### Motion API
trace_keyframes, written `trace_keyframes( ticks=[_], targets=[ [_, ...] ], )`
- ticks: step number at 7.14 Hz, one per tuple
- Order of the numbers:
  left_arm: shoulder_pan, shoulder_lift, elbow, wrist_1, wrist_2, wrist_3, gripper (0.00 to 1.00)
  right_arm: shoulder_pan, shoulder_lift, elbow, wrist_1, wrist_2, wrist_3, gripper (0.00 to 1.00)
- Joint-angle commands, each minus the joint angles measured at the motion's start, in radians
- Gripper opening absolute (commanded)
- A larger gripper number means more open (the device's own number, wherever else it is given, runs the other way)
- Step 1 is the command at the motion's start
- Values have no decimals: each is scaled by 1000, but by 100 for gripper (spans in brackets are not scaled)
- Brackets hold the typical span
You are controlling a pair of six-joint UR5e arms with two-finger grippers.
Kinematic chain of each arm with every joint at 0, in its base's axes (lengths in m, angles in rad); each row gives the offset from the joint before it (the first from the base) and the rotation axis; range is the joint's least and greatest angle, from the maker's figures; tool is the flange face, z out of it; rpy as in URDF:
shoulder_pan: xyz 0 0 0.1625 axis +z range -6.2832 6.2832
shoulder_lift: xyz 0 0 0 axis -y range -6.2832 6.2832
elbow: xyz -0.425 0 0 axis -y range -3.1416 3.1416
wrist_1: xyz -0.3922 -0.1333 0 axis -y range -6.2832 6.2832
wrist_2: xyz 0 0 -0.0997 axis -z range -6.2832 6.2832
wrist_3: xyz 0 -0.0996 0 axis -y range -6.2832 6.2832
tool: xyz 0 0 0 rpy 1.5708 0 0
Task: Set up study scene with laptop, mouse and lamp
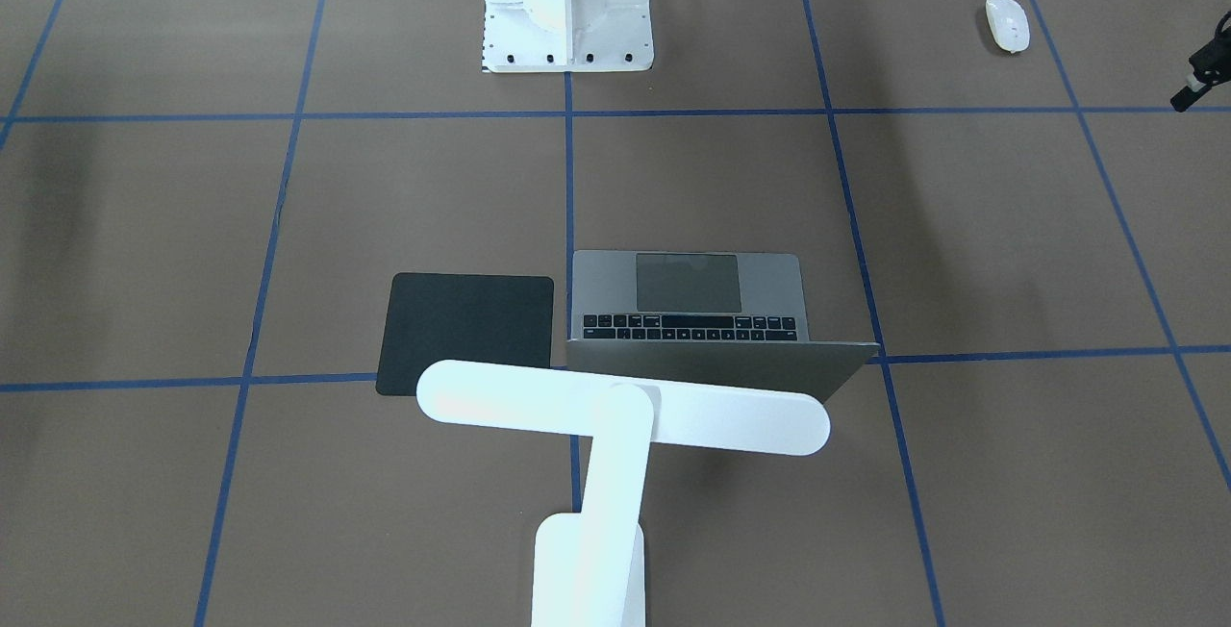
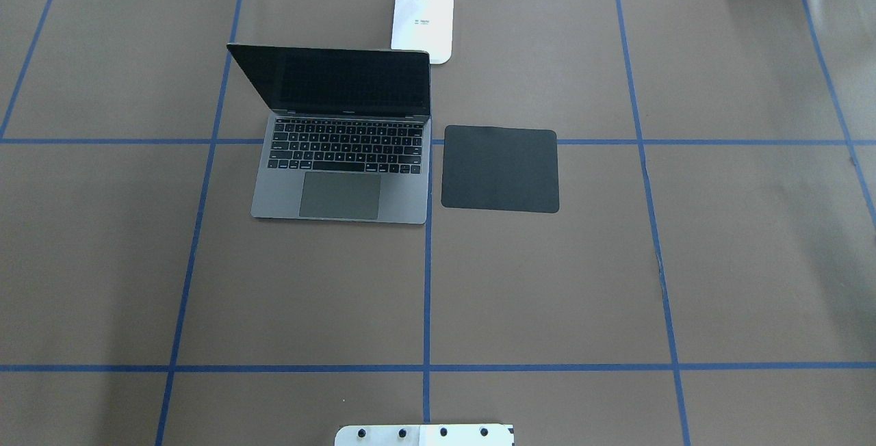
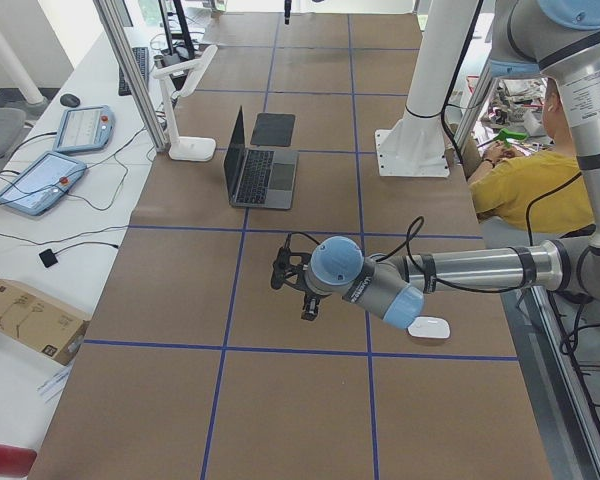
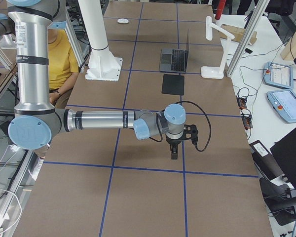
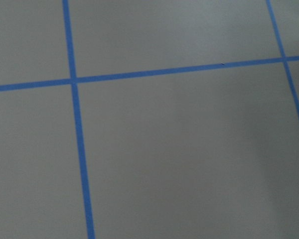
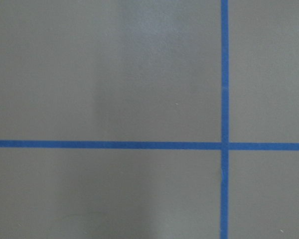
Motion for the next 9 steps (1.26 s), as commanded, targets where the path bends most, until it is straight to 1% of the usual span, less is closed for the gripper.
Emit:
trace_keyframes(
  ticks=[1,2,4,5,6,7,8,9],
  targets=[
    [81,86,-3,-92,-31,-51,100,52,-80,-1,0,17,-97,100],
    [162,128,-7,-130,39,-95,100,67,-126,7,0,15,-114,100],
    [346,194,-26,-139,244,-134,100,72,-187,11,0,5,-117,100],
    [399,235,-26,-139,277,-134,100,73,-198,13,-1,-6,-132,100],
    [433,285,-26,-139,287,-135,100,60,-197,13,-21,-49,-216,100],
    [462,322,-26,-139,331,-155,100,69,-189,16,-68,-117,-328,100],
    [502,324,-26,-145,337,-228,98,84,-186,16,-93,-141,-365,100],
    [540,324,-27,-157,350,-287,98,84,-185,16,-96,-141,-366,100]
  ],
)
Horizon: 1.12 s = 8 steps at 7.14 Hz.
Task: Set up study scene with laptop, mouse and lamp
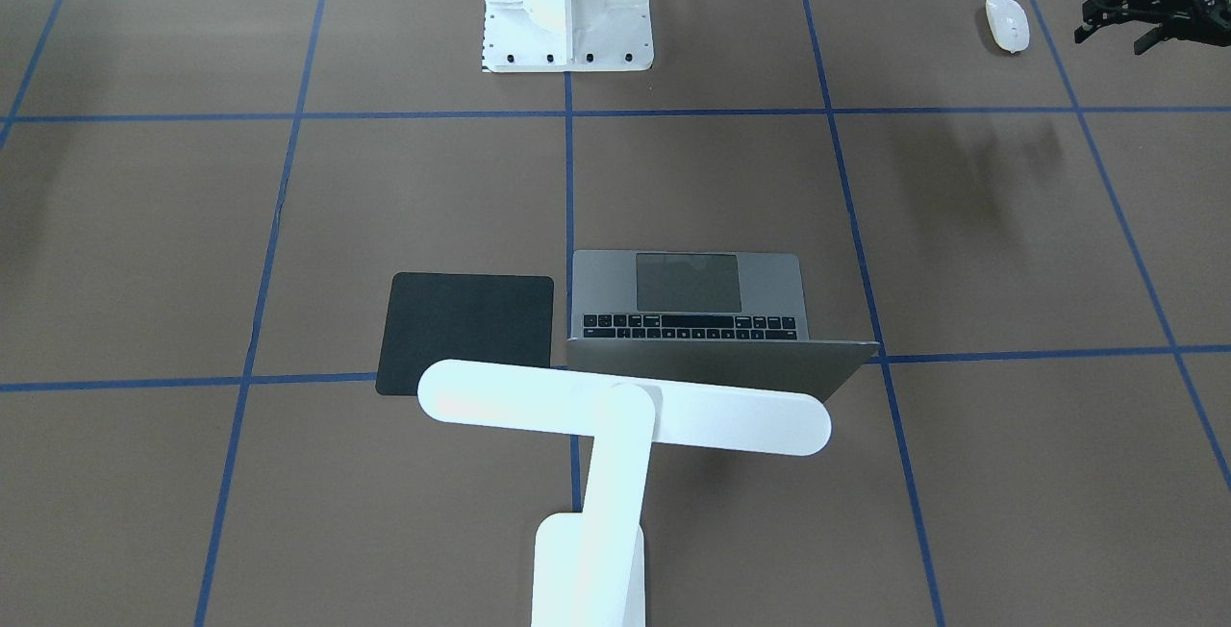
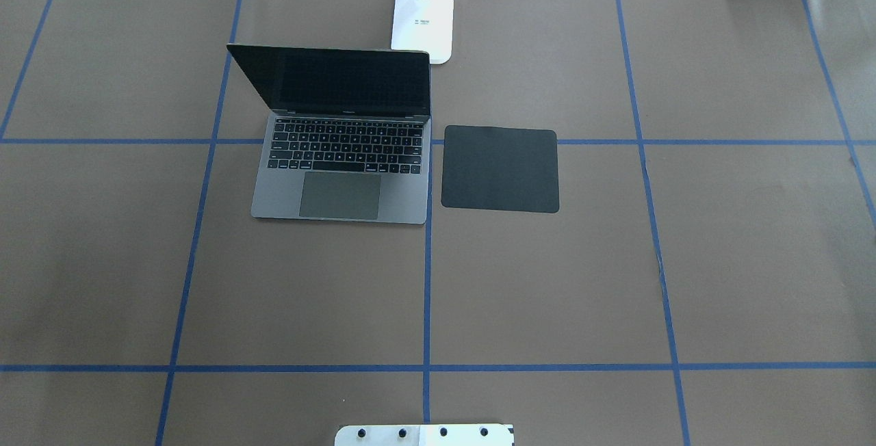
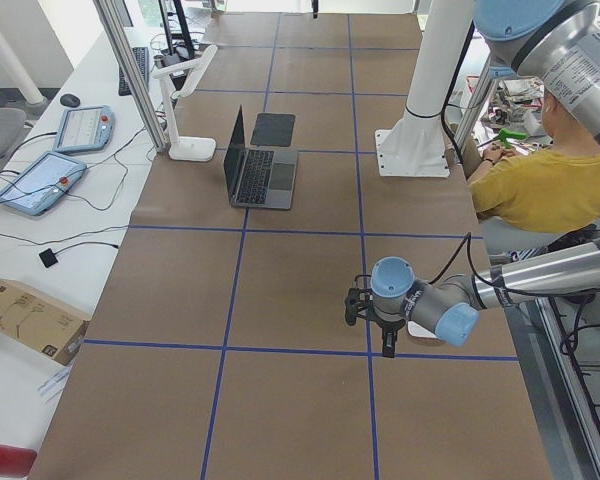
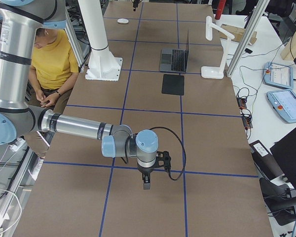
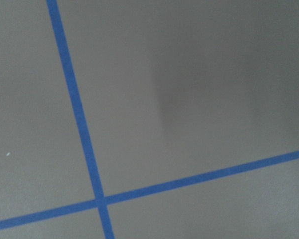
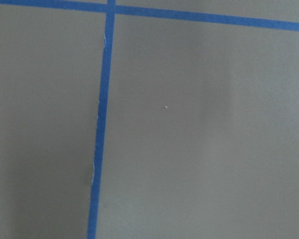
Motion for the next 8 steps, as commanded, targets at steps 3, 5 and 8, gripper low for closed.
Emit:
trace_keyframes(
  ticks=[3,5,8],
  targets=[
    [291,2,0,-113,44,-336,98,7,1,2,-16,-9,-32,100],
    [425,5,2,-156,92,-448,98,7,1,2,-15,-9,-32,100],
    [507,6,7,-156,95,-506,98,7,-8,16,-13,-9,-32,100]
  ],
)
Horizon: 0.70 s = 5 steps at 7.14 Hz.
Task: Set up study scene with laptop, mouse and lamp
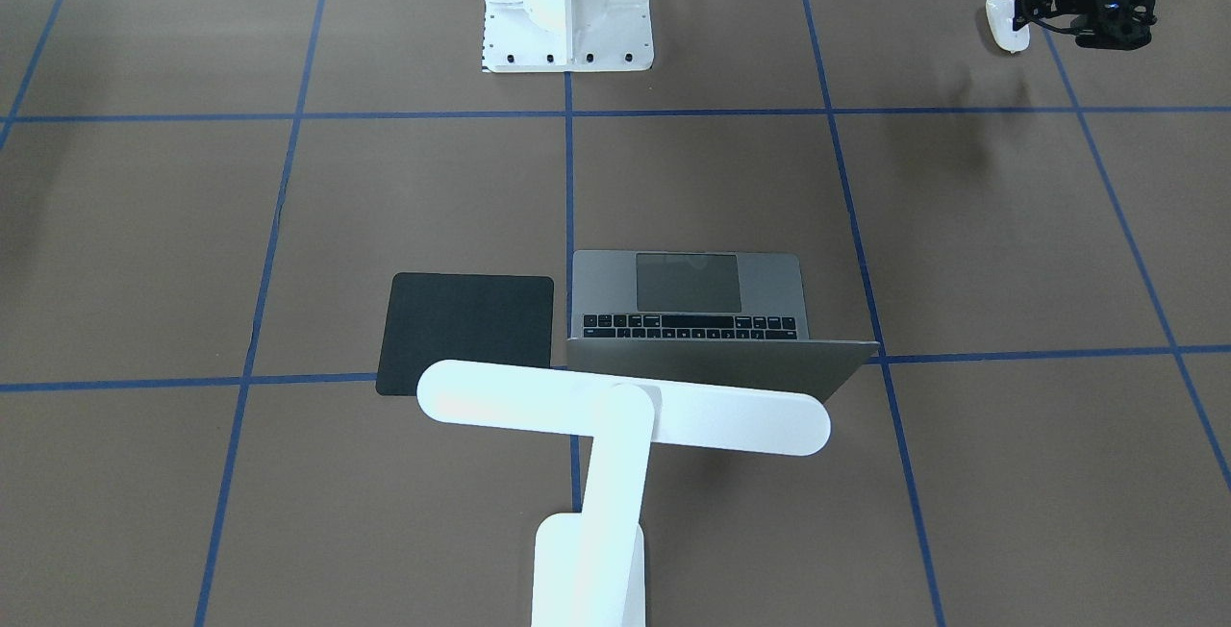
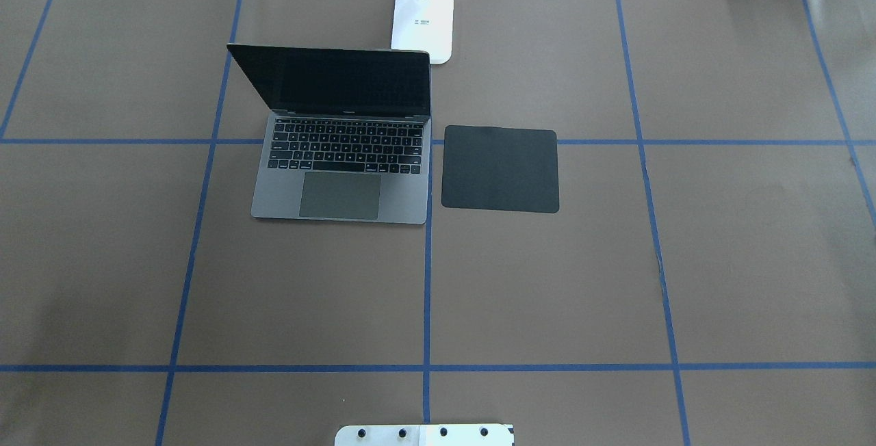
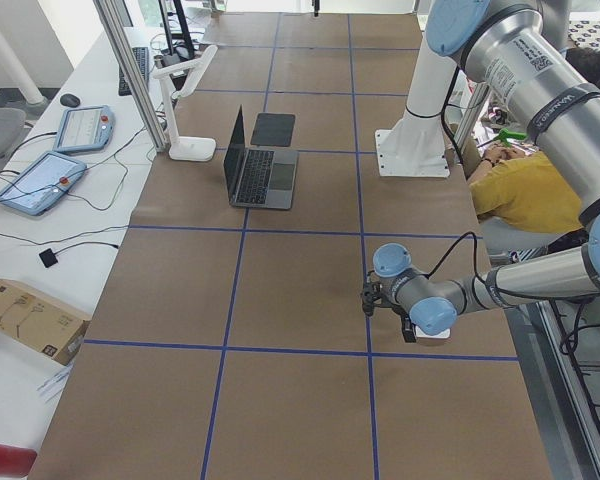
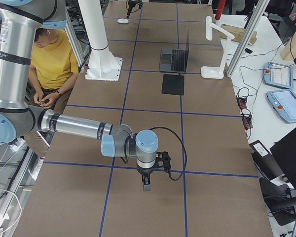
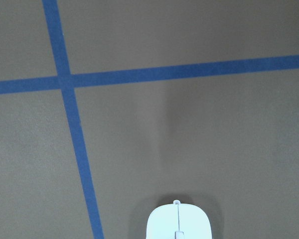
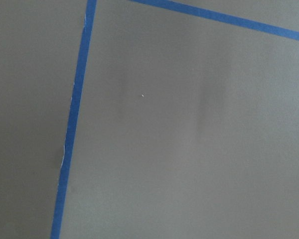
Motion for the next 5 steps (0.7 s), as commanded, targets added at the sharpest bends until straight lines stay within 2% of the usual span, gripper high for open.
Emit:
trace_keyframes(
  ticks=[1,5],
  targets=[
    [55,0,3,-1,2,-31,98,0,-6,7,0,0,0,100],
    [151,-25,27,-1,0,-85,99,0,-4,8,0,-5,0,100]
  ],
)
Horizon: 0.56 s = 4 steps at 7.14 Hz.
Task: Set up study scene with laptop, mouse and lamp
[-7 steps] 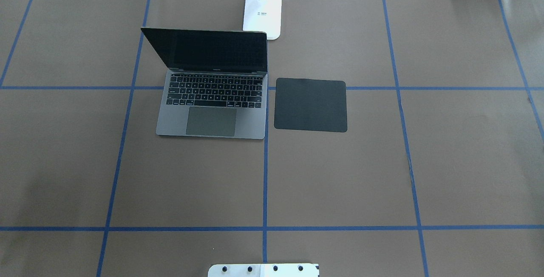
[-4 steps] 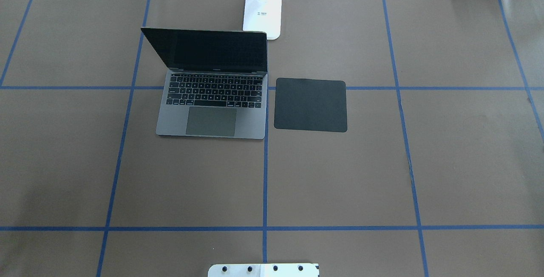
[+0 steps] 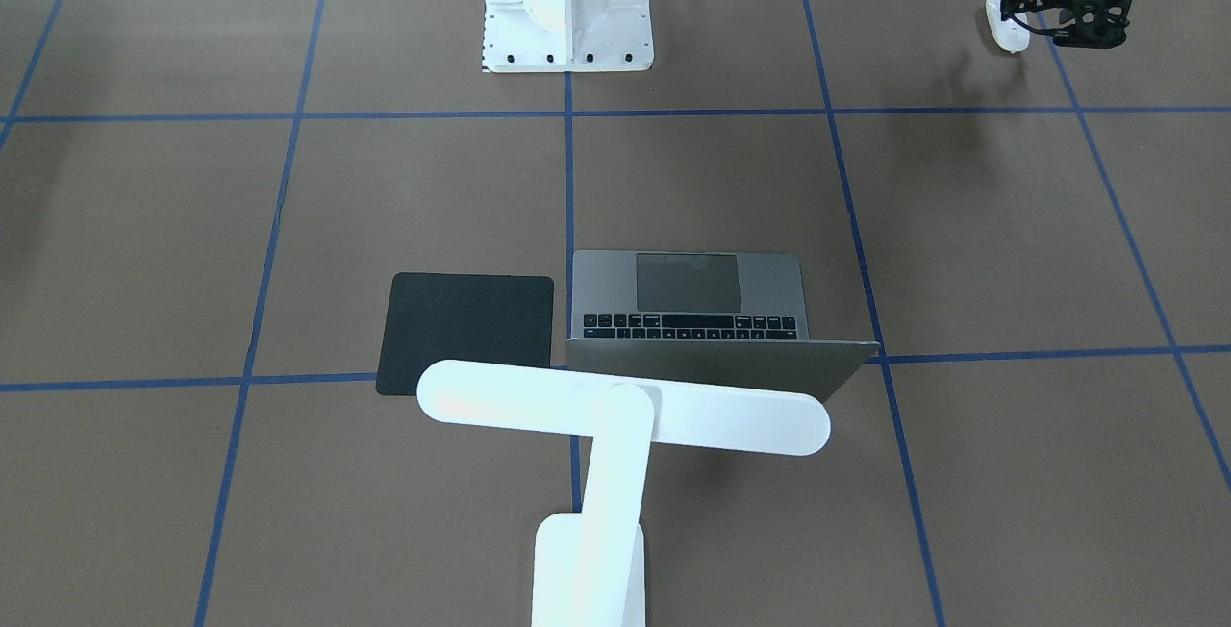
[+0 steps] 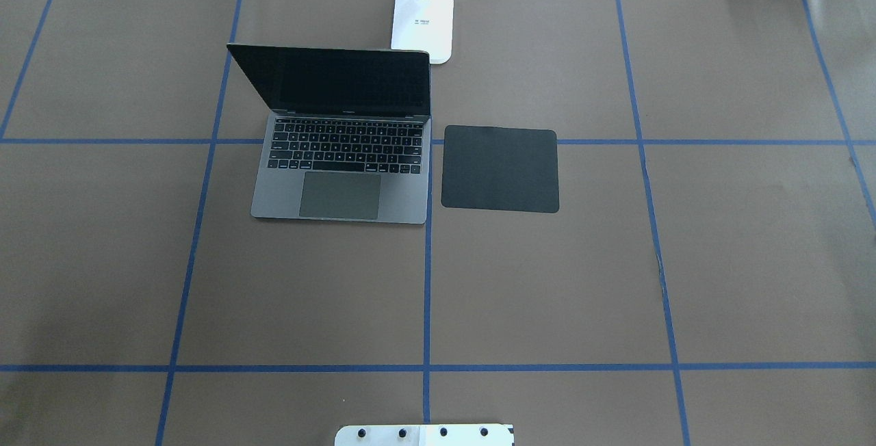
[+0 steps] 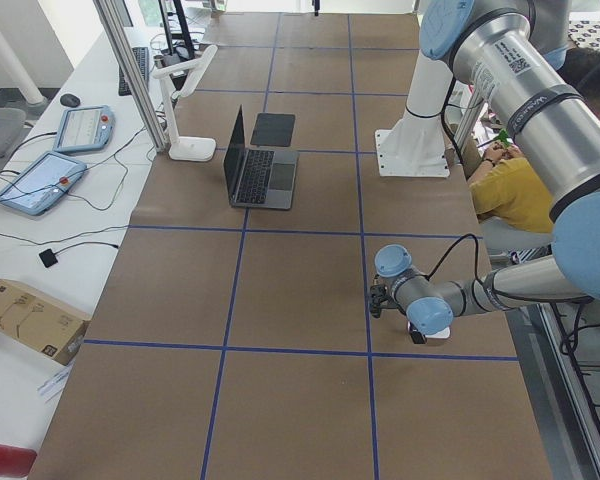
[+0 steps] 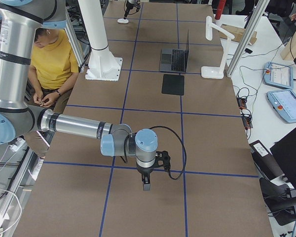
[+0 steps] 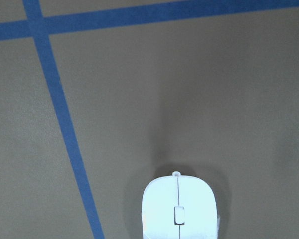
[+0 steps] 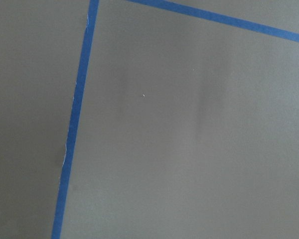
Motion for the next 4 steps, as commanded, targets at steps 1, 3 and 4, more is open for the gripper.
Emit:
trace_keyframes(
  ticks=[1,3,4],
  targets=[
    [57,-27,14,0,-1,-42,99,0,-1,1,2,-5,0,100],
    [76,-41,40,0,-1,-41,99,0,-1,1,0,-7,0,100],
    [81,-55,51,0,0,-41,99,0,-2,1,2,-7,0,100]
  ],
)
